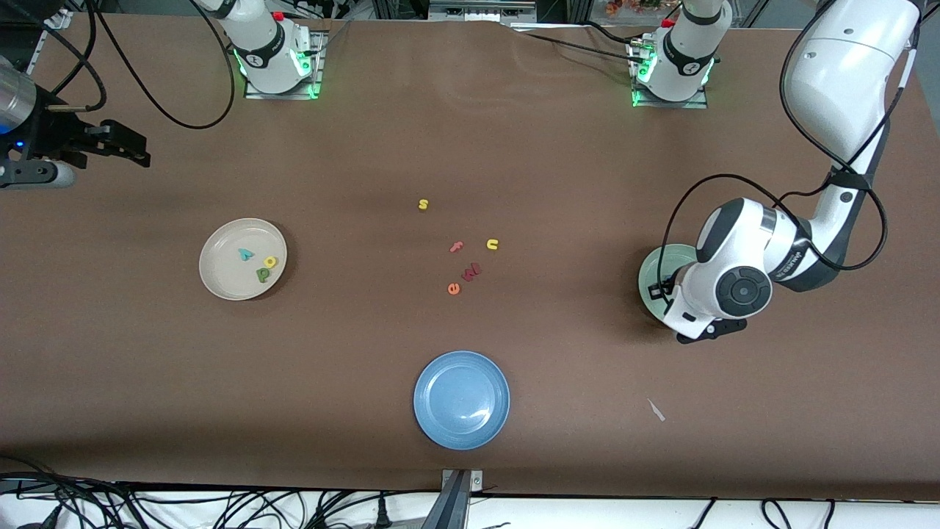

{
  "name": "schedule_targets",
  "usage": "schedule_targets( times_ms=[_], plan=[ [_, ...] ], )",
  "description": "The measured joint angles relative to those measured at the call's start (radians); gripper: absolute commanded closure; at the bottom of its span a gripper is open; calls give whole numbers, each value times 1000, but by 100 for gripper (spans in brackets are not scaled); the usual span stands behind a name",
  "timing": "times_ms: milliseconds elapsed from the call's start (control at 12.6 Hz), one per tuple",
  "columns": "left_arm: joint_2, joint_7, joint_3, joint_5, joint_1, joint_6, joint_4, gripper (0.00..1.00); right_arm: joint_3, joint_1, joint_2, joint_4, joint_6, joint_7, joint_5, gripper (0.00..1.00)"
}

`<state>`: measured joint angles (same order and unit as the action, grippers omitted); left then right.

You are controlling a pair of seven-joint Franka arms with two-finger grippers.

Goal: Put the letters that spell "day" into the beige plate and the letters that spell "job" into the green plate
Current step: 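Lower the pink b into the green plate and open the left gripper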

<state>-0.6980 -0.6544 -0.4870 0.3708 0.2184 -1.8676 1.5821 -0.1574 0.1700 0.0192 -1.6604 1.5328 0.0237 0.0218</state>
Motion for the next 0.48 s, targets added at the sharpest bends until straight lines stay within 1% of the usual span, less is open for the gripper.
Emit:
schedule_targets(
  times_ms=[159,238,317,397,476],
  plan=[
    [-41,2,0,23,6,-58,8,97,-2,0,-1,0,26,0,0,0],
    [-57,2,0,24,6,-69,9,94,-2,0,-2,0,35,0,0,0],
    [-69,2,0,25,6,-74,10,83,-2,0,-2,0,41,0,0,0],
    [-76,3,0,25,6,-75,12,52,-2,0,-3,0,51,0,0,0],
    [-79,3,0,25,7,-75,13,27,-1,1,-3,0,60,0,0,0]
  ],
)
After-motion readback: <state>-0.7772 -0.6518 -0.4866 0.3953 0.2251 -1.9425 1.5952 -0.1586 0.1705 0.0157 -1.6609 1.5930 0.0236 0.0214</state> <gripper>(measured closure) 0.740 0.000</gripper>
